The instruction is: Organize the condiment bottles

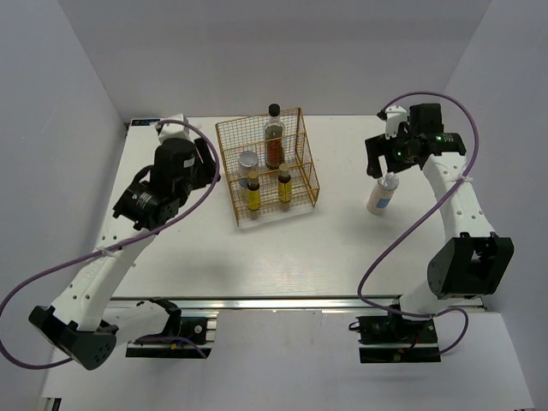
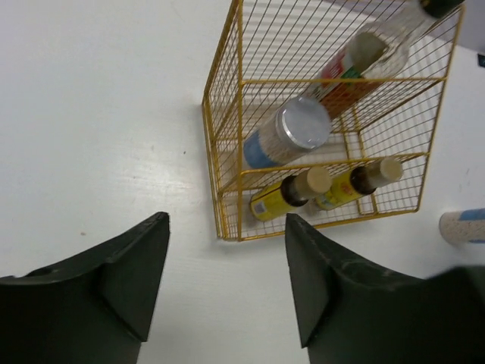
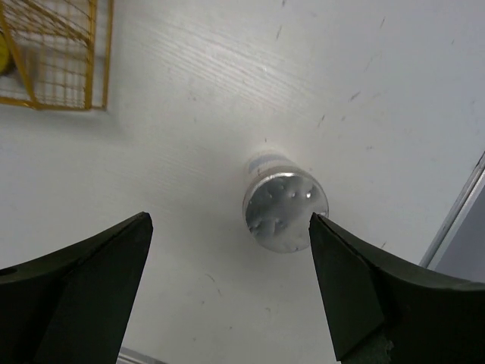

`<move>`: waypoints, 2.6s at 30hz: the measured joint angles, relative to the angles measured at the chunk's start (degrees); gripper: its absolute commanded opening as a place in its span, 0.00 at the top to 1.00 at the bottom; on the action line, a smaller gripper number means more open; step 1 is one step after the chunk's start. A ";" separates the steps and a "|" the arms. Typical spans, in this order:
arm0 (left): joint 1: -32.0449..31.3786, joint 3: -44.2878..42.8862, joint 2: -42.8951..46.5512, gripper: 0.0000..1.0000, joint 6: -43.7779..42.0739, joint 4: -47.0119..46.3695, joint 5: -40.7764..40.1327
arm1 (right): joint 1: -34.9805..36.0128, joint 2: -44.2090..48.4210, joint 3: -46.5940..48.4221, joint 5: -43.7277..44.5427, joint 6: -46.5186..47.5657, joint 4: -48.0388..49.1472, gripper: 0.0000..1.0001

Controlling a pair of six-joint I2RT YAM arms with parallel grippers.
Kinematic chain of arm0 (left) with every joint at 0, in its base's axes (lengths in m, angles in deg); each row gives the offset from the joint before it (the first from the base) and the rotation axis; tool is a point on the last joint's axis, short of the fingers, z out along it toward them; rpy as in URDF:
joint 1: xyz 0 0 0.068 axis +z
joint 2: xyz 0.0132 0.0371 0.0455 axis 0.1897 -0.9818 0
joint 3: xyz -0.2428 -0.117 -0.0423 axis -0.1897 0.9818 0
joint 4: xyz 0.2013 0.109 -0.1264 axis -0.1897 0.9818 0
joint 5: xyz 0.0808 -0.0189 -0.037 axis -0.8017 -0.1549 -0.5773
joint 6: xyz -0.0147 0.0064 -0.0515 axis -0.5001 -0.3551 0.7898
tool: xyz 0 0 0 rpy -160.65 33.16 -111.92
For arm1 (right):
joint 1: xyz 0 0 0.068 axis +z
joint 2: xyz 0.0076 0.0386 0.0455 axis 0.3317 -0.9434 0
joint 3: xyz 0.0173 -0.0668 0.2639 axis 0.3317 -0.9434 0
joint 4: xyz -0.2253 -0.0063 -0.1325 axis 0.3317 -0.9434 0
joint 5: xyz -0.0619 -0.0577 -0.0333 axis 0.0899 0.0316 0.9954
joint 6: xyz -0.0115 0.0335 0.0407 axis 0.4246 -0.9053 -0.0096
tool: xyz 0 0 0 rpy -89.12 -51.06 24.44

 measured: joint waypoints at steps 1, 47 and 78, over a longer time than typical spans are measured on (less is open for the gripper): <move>0.00 1.90 0.96 0.25 0.76 -0.02 -0.13 | -0.20 -0.09 -0.98 0.52 0.26 -0.44 0.11; 0.00 13.00 6.54 0.23 8.02 0.59 -0.26 | -2.12 -9.29 -7.23 2.69 6.58 4.35 1.00; 0.00 13.14 9.44 0.23 8.98 1.90 -1.01 | 20.90 -23.56 33.29 -17.94 -1.64 4.15 1.00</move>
